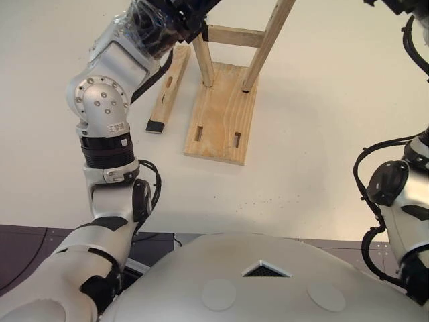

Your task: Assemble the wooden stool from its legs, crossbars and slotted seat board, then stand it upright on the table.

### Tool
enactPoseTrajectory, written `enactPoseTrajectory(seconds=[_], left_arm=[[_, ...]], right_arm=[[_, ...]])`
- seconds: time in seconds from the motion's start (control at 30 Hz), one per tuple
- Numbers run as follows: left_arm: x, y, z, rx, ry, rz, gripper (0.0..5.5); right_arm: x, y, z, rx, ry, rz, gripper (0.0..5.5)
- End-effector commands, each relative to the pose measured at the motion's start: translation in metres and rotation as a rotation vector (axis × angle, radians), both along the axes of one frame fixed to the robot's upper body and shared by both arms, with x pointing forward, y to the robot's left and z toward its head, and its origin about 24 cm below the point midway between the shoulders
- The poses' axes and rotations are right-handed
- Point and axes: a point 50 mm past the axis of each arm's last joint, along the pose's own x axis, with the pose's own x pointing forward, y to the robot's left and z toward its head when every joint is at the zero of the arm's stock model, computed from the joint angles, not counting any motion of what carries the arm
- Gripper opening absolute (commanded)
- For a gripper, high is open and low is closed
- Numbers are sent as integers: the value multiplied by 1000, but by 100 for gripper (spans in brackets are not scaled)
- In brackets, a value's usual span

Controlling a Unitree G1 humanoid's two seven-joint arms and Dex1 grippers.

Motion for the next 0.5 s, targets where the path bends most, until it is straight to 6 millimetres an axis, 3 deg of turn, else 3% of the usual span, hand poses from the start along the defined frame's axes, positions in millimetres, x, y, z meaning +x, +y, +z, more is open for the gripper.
enactPoseTrajectory(seconds=[0.03, 0.3, 0.5], left_arm=[[-4, 1, 16, -76, 12, -82, 346], [-15, -1, 37, -235, 2, -187, 346], [-16, -3, 40, -258, -2, -198, 346]], right_arm=[[-12, 12, 5, -40, -13, 111, 202], [-19, 28, -2, -50, 14, 206, 202], [-28, 33, -7, -57, 44, 275, 202]])
